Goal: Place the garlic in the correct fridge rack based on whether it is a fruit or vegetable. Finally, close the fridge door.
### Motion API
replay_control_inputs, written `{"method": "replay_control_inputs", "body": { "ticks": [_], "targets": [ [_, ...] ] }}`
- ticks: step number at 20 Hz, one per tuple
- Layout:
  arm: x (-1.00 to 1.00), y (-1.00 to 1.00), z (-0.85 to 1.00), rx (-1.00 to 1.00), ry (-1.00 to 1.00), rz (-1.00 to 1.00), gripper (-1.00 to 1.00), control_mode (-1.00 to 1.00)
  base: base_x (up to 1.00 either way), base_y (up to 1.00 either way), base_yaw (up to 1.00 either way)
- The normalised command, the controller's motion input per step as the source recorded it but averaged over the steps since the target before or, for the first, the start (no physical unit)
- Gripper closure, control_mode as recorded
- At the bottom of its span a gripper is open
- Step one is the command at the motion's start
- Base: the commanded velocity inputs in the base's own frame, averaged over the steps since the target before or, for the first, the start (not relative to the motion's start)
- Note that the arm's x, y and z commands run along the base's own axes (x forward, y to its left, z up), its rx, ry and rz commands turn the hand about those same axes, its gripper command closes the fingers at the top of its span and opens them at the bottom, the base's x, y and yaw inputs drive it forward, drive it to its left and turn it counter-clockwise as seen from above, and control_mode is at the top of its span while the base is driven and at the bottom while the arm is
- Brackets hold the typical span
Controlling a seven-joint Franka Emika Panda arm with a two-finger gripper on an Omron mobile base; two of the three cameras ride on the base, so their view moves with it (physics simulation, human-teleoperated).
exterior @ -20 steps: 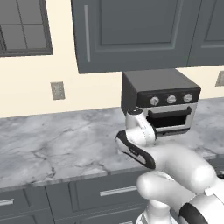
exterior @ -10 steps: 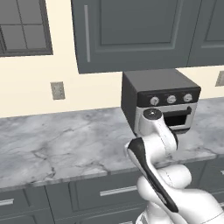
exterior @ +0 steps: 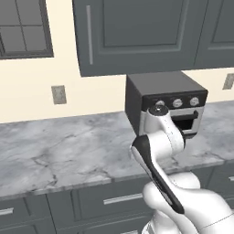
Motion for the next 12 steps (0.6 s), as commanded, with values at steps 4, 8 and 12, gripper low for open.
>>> {"method": "replay_control_inputs", "body": {
  "ticks": [4,8,12],
  "targets": [
    [0.0,0.0,0.0,0.0,0.0,0.0,1.0,1.0,-0.58,0.0,-0.57],
    [0.0,0.0,0.0,0.0,0.0,0.0,1.0,1.0,-0.37,0.0,-0.72],
    [0.0,0.0,0.0,0.0,0.0,0.0,1.0,1.0,-0.26,0.0,-0.82]
  ]
}}
